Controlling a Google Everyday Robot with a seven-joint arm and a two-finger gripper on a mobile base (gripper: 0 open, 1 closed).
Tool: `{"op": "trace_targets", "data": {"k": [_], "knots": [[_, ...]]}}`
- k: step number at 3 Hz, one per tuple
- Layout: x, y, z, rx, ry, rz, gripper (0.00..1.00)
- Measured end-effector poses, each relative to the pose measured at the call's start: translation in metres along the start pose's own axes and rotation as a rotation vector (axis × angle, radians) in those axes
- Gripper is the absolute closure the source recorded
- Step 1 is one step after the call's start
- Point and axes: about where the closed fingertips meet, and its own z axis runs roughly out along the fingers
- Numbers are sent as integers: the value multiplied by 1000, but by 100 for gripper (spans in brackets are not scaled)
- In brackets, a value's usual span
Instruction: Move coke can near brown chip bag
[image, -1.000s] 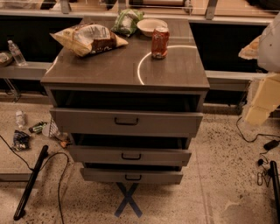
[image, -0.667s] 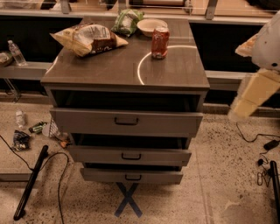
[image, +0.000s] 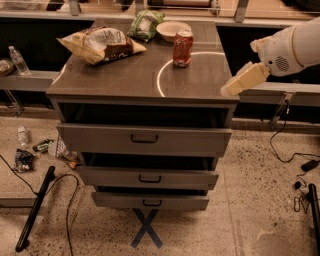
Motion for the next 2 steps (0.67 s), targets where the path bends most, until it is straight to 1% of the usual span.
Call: {"op": "trace_targets", "data": {"k": [1, 2], "knots": [[0, 0, 0, 0, 0, 0, 0], [-3, -22, 29, 47, -43, 64, 0]]}}
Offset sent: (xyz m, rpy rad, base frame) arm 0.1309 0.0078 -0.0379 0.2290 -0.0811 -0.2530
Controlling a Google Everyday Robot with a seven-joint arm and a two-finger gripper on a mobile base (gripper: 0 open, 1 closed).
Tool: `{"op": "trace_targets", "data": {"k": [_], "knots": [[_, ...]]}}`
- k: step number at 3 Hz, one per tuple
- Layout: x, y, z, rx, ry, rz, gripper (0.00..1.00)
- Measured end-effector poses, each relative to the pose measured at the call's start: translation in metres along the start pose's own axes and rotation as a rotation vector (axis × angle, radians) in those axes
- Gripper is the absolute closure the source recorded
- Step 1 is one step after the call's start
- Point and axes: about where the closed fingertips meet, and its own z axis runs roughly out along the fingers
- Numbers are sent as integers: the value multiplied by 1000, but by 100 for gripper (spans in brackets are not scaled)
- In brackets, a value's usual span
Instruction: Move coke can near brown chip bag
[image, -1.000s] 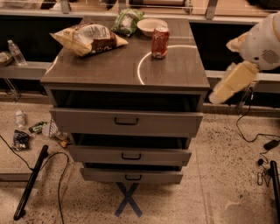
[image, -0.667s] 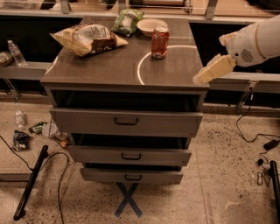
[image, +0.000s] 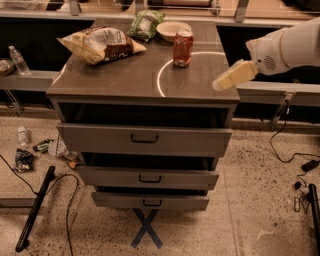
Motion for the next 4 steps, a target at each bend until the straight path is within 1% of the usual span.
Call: {"op": "trace_targets", "data": {"k": [1, 2, 3, 4], "knots": [[-11, -36, 51, 46, -84, 112, 0], [-24, -66, 100, 70, -159, 197, 0], [-42, -82, 138, 59, -221, 240, 0], [-56, -88, 168, 43, -259, 271, 0]]}}
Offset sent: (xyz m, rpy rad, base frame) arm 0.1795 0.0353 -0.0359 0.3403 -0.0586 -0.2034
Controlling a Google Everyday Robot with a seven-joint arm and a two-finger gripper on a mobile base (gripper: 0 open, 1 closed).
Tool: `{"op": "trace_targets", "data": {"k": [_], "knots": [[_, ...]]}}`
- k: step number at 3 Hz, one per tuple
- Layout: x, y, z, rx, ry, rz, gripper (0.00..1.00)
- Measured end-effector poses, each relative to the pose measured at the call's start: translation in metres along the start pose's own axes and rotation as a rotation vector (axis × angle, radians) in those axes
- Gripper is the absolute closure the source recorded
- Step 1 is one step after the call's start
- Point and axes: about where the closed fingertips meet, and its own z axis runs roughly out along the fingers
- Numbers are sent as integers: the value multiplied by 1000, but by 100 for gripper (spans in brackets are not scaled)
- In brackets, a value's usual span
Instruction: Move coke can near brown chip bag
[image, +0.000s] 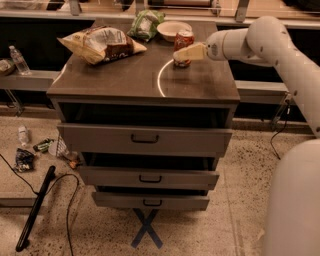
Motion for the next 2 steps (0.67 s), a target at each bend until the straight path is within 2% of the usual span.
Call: {"op": "trace_targets", "data": {"k": [2], "knots": [[-2, -3, 40, -17, -35, 29, 41]]}}
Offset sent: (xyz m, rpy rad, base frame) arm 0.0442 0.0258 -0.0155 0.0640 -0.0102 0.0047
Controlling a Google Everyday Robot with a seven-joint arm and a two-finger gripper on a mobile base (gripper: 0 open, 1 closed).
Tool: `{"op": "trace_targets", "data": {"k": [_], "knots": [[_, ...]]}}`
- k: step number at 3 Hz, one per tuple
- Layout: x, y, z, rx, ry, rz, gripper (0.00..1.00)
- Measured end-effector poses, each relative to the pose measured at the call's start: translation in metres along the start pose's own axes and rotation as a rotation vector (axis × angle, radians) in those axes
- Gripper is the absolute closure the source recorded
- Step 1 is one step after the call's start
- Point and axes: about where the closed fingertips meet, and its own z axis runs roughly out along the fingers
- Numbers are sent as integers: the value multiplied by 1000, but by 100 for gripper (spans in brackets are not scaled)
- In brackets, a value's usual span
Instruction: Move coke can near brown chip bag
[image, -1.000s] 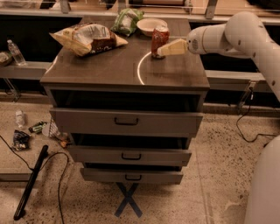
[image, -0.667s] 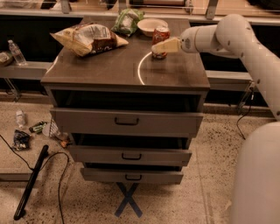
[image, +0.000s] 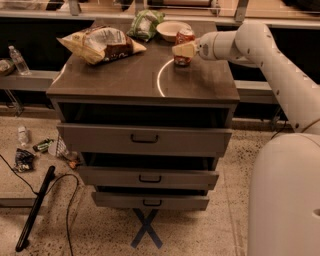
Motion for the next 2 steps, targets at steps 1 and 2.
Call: {"op": "trace_targets", "data": {"k": [1, 2], "knots": [[-19, 17, 9, -24, -39, -33, 72], [-46, 34, 13, -15, -87, -67, 95]]}}
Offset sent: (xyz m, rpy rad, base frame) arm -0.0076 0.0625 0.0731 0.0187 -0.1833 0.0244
